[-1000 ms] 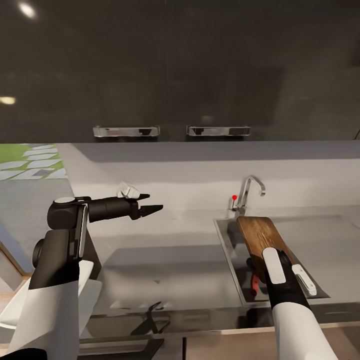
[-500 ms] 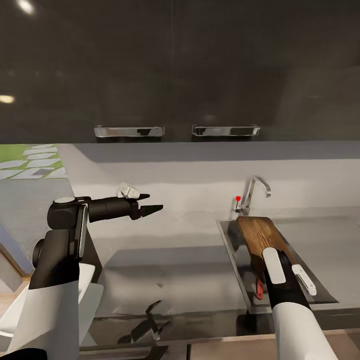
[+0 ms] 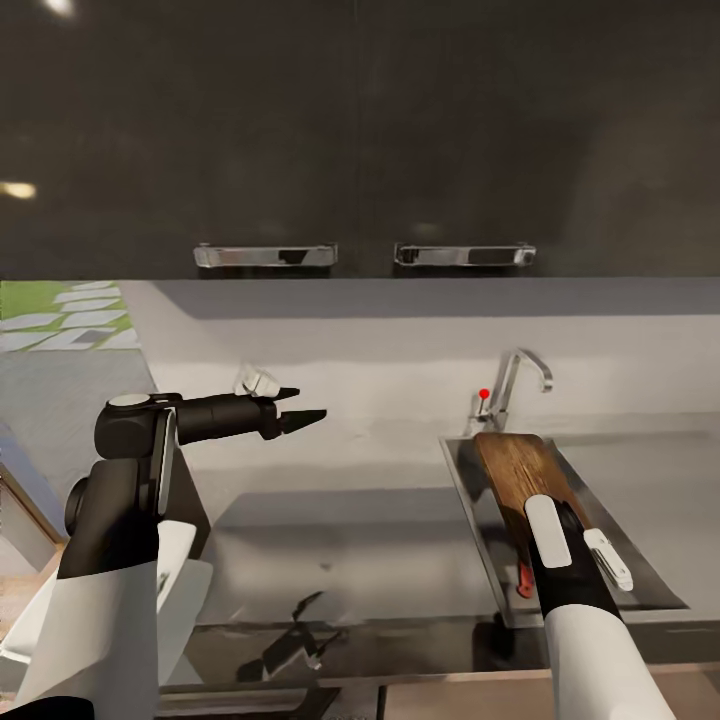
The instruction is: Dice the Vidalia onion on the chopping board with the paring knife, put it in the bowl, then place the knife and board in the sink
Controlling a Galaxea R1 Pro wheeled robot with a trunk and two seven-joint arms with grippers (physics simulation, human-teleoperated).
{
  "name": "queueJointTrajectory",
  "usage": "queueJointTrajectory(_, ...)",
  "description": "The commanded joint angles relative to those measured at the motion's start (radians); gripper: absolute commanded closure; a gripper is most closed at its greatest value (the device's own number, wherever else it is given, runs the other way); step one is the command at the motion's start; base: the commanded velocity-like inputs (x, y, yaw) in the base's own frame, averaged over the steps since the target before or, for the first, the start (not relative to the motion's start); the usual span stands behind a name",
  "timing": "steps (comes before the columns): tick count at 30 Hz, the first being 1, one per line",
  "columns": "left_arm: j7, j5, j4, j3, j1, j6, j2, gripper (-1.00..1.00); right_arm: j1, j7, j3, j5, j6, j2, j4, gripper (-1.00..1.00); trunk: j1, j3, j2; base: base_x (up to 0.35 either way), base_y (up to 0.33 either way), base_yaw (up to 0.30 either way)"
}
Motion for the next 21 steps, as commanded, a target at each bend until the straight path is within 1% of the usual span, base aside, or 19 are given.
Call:
queueJointTrajectory(1, -0.01, -0.01, -0.001, 0.002, -0.001, 0.01, -0.001, -1.0, -0.001, -0.003, -0.002, 0.0, 0.01, 0.001, -0.002, 1.0, 0.001, -0.004, -0.002, 0.0, 0.0, 0.076)
queueJointTrajectory(9, -0.01, -0.01, -0.001, 0.002, -0.001, 0.01, -0.001, -1.0, -0.001, -0.003, -0.002, 0.0, 0.01, 0.001, -0.002, 1.0, 0.001, -0.016, -0.002, 0.016, -0.026, 0.076)
queueJointTrajectory(18, -0.01, -0.01, -0.001, 0.002, -0.001, 0.01, -0.001, -1.0, -0.001, -0.004, -0.002, 0.0, 0.012, 0.0, -0.002, 1.0, 0.001, -0.026, -0.002, 0.112, -0.247, 0.041)
queueJointTrajectory(21, -0.01, -0.01, -0.001, 0.002, -0.001, 0.01, -0.001, -1.0, -0.001, -0.004, -0.002, 0.0, 0.012, 0.0, -0.002, 1.0, 0.001, -0.027, -0.002, 0.055, -0.113, 0.003)
